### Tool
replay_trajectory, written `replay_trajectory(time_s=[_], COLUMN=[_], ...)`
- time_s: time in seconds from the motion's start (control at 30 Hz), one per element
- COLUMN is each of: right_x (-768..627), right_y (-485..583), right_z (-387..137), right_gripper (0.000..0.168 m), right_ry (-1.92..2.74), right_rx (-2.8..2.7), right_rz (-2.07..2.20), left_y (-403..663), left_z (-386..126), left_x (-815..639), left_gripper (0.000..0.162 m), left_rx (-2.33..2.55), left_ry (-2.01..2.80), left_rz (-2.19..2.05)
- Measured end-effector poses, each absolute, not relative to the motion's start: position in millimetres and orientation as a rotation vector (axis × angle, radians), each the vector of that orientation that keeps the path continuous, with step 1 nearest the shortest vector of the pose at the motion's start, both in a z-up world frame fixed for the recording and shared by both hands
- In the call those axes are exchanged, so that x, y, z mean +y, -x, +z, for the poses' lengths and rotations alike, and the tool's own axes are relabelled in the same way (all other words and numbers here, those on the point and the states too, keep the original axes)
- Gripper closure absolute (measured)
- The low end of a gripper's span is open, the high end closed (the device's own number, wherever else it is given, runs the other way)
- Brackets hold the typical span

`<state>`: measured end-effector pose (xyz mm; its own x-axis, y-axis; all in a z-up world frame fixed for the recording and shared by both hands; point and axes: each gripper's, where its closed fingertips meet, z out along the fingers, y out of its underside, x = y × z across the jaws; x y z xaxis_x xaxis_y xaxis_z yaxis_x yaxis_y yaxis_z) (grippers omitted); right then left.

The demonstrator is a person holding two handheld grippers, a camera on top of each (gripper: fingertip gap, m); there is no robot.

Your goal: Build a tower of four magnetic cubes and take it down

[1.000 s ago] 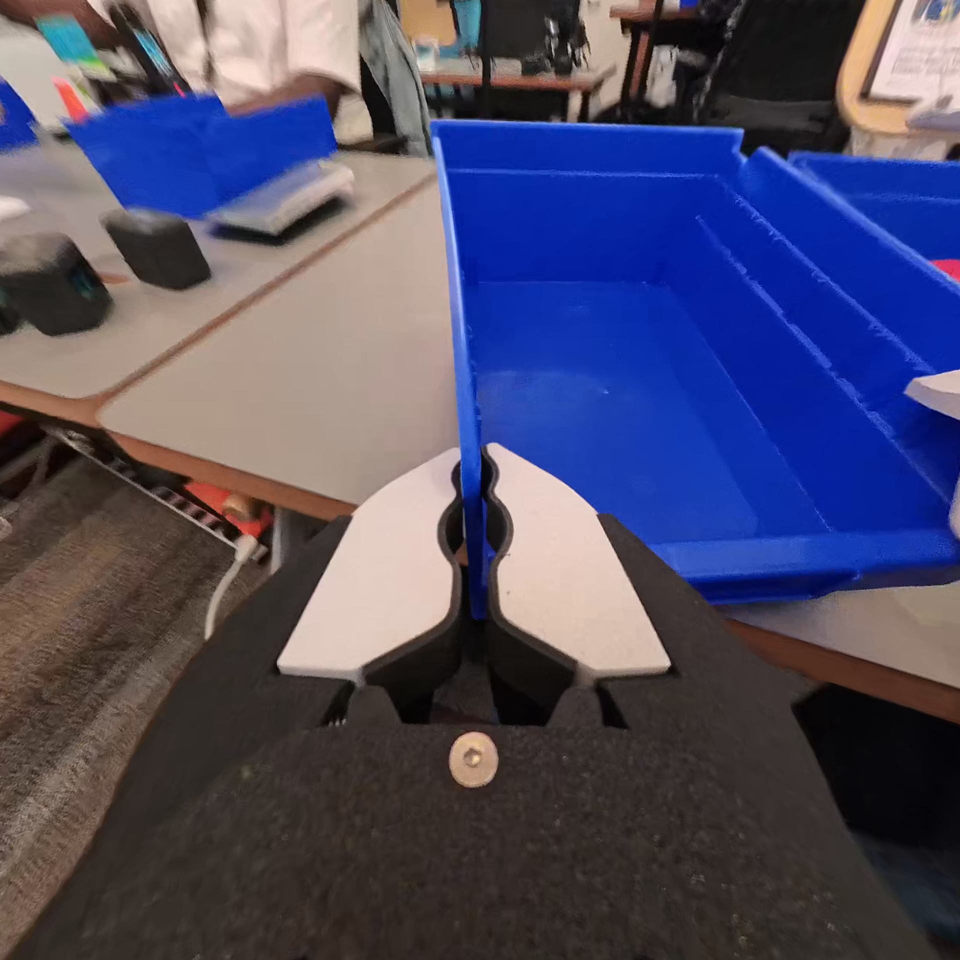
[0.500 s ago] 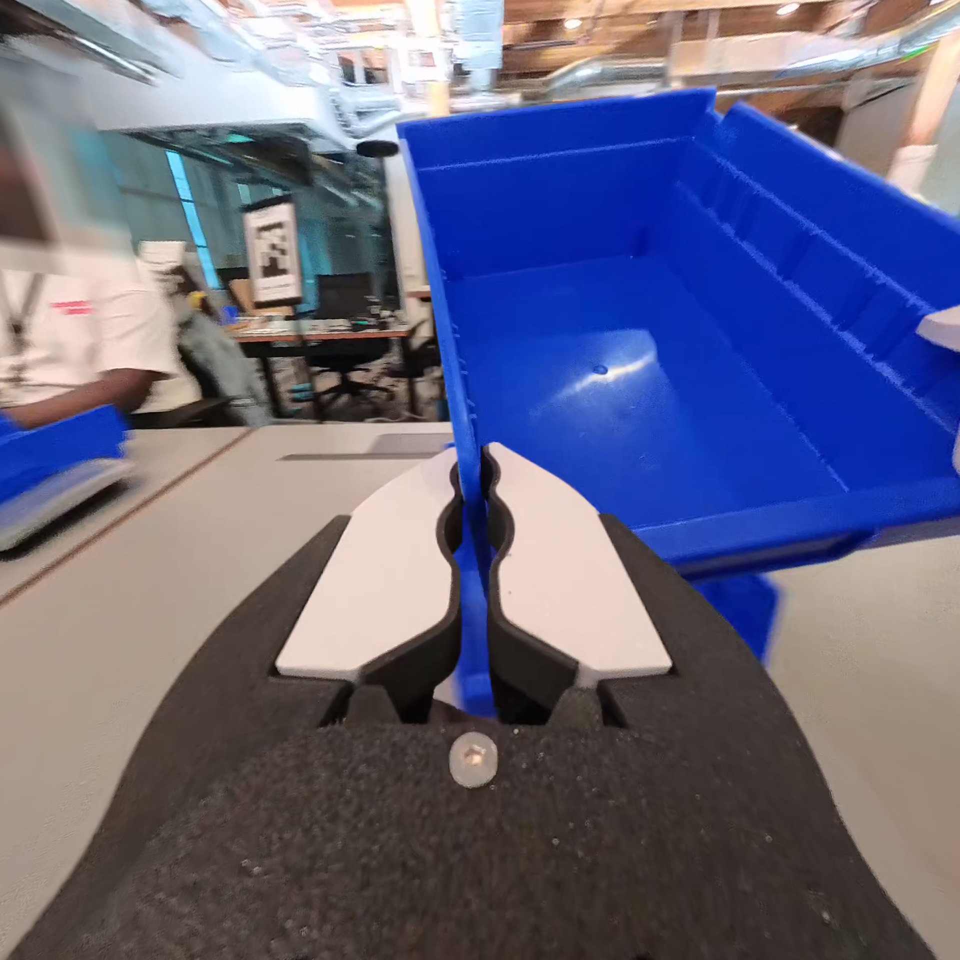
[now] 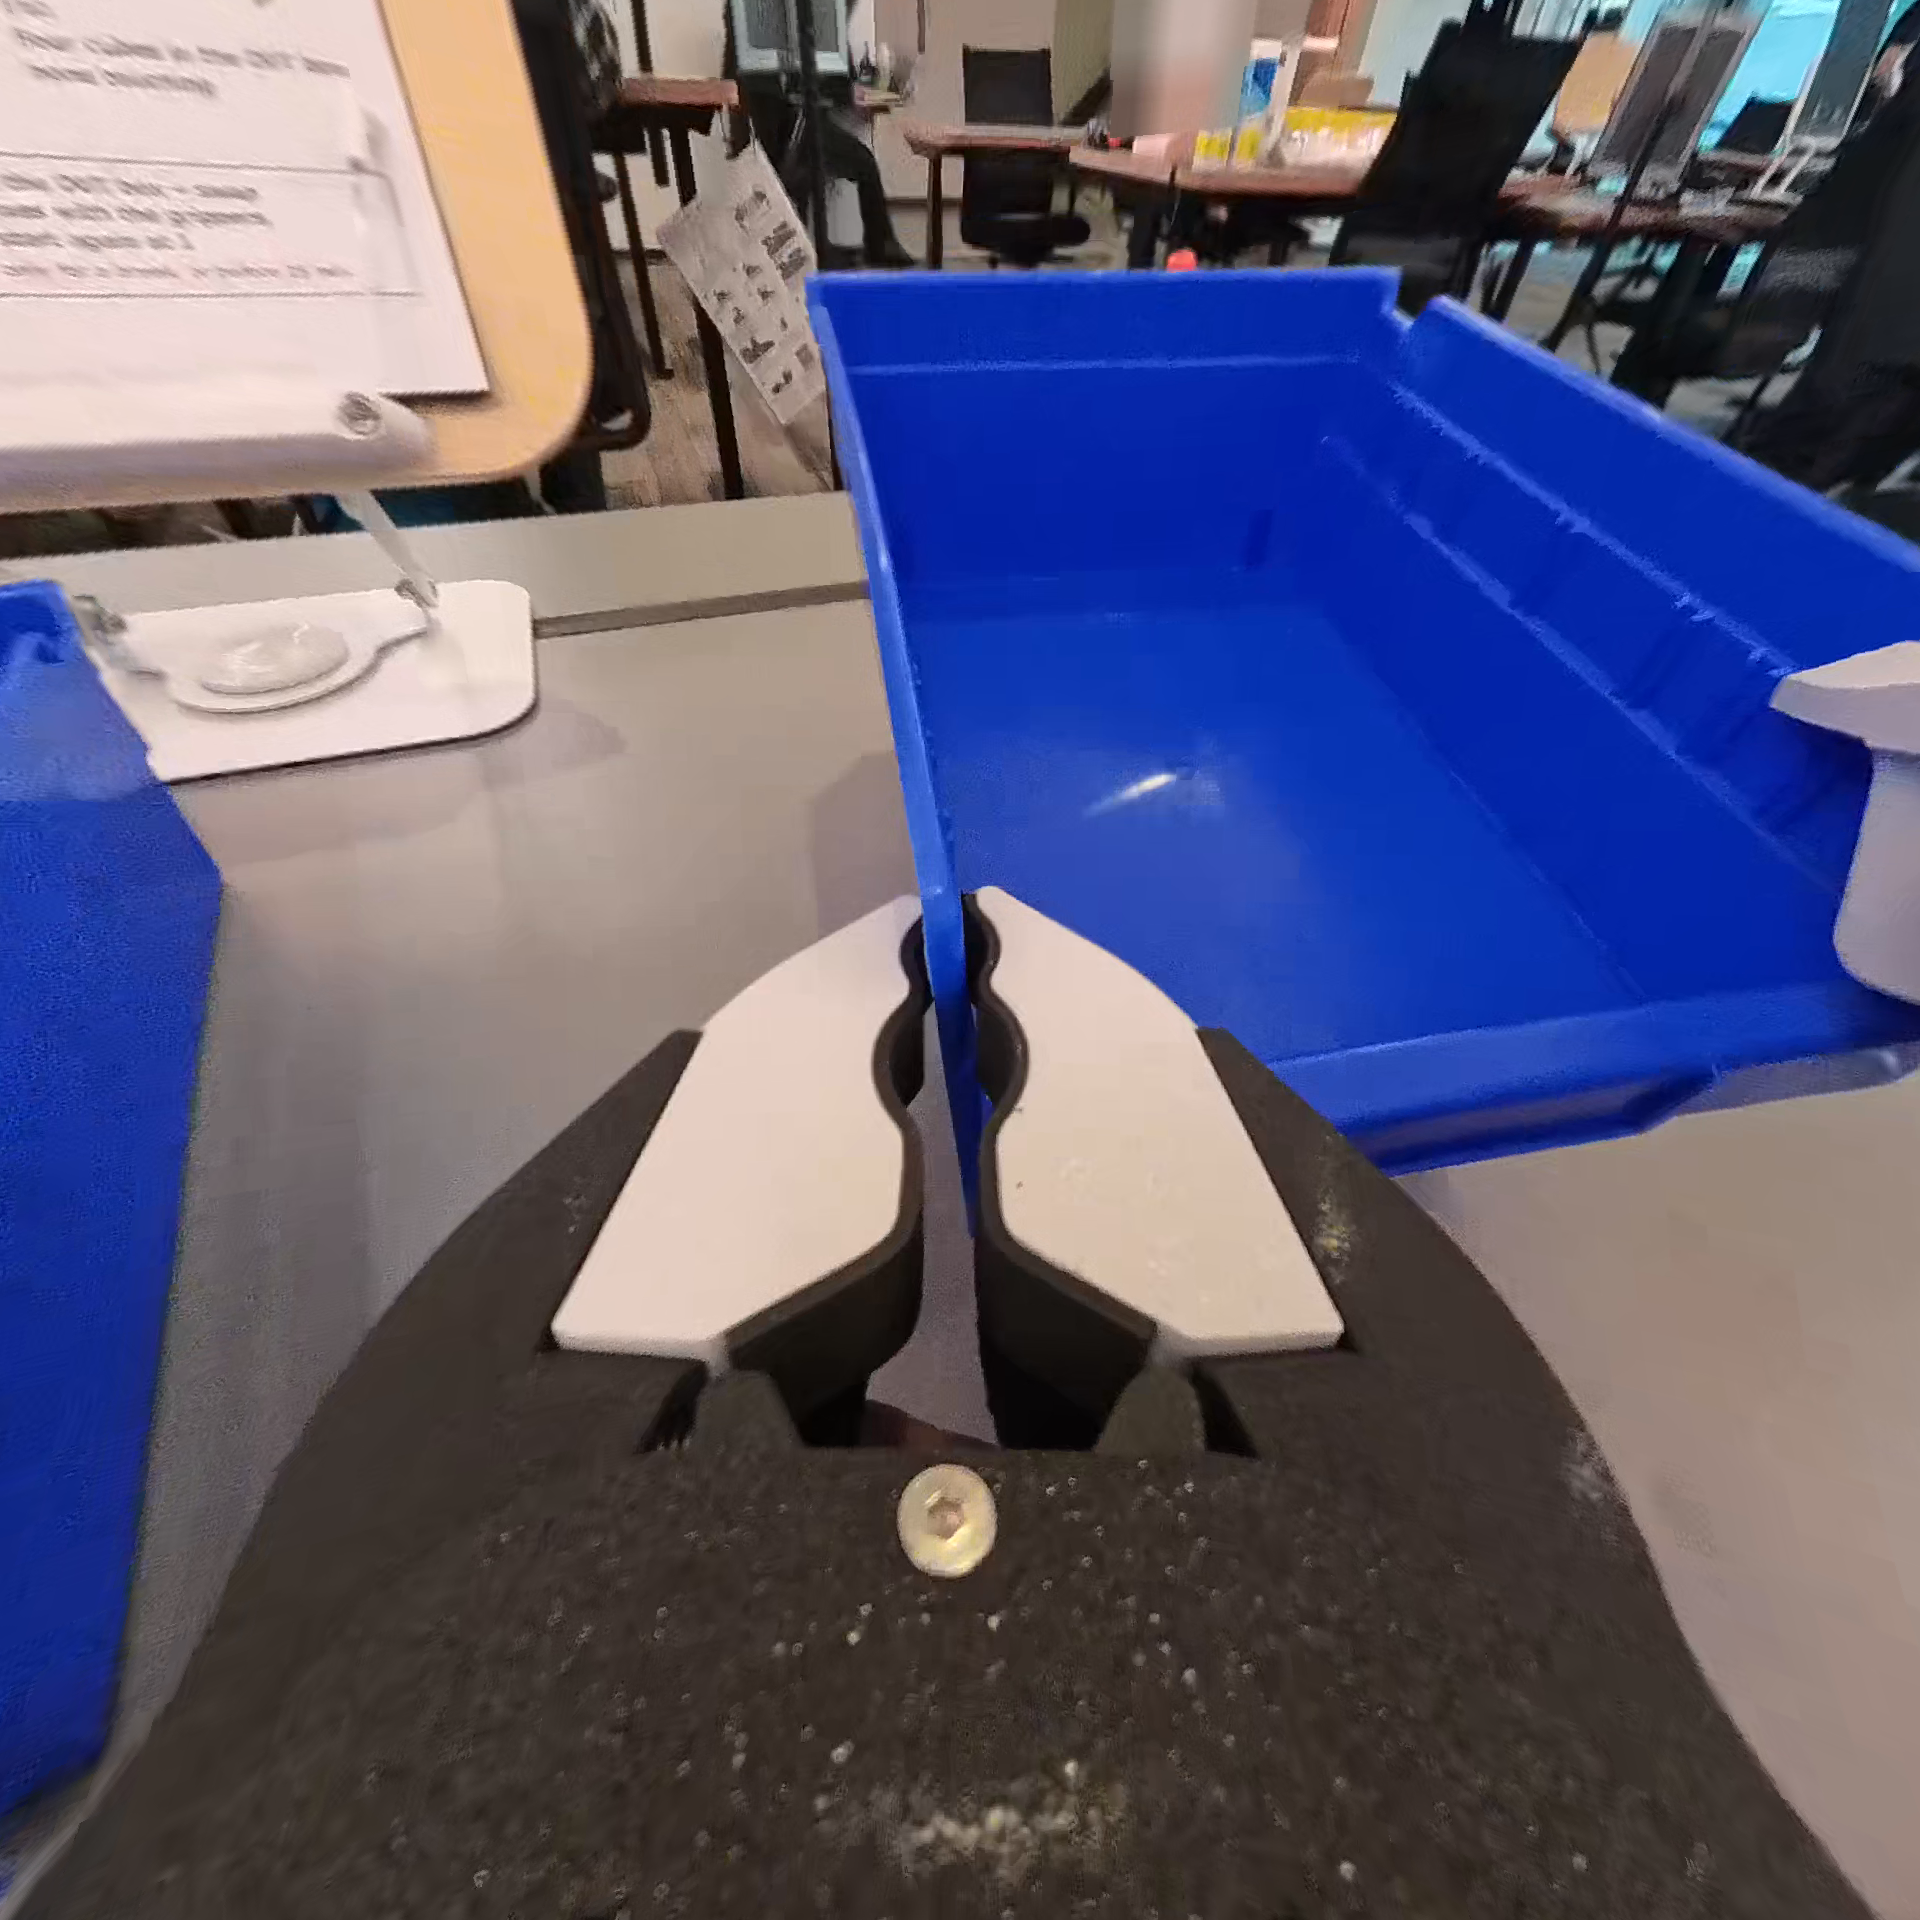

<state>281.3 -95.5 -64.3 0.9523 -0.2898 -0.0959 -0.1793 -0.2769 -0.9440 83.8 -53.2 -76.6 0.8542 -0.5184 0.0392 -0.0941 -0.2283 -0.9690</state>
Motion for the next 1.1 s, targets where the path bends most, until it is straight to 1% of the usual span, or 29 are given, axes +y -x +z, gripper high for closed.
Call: replay_trajectory(time_s=[0.23,0.4,0.57,0.6,0.63,0.67,0.73,0.8,0.83,0.9,0.93,1.03,1.1], right_x=[-79.7,-75.0,-71.1,-70.7,-70.4,-70.0,-69.4,-69.5,-70.2,-76.0,-81.4,-99.3,-99.0], right_y=[-301.9,-307.3,-315.3,-316.1,-317.0,-316.6,-315.7,-314.3,-314.3,-319.7,-322.4,-314.3,-271.9], right_z=[-103.1,-106.5,-117.3,-117.0,-117.2,-116.8,-116.2,-115.6,-114.3,-108.0,-98.8,-51.5,-12.2], right_gripper=[0.165,0.165,0.164,0.164,0.164,0.164,0.164,0.163,0.158,0.139,0.133,0.127,0.127], right_ry=[1.949,1.935,1.922,1.910,1.907,1.902,1.883,1.874,1.870,1.874,1.860,1.764,1.685], right_rx=[0.354,0.344,0.328,0.335,0.336,0.323,0.313,0.305,0.295,0.303,0.309,0.338,0.275], right_rz=[-0.058,-0.042,0.047,0.075,0.083,0.082,0.083,0.096,0.088,0.021,-0.020,-0.090,-0.046], left_y=[-103.1,-108.7,-118.3,-119.8,-121.9,-119.8,-105.5,-83.1,-68.4,-29.5,-4.4,96.5,174.7], left_z=[-108.6,-120.0,-125.0,-127.1,-131.5,-136.3,-138.5,-131.5,-124.7,-105.1,-92.4,-52.3,-39.1], left_x=[-52.4,-57.1,-65.0,-68.7,-74.4,-79.0,-87.7,-101.1,-109.1,-124.7,-130.2,-124.3,-104.0], left_gripper=[0.157,0.156,0.149,0.147,0.140,0.136,0.121,0.117,0.114,0.112,0.112,0.113,0.114], left_rx=[0.510,0.527,0.608,0.645,0.697,0.722,0.751,0.797,0.813,0.823,0.814,0.687,0.543], left_ry=[1.828,1.837,1.852,1.863,1.891,1.932,1.964,1.950,1.934,1.899,1.871,1.785,1.774], left_rz=[-0.378,-0.367,-0.390,-0.402,-0.429,-0.444,-0.453,-0.471,-0.486,-0.509,-0.506,-0.389,-0.274])
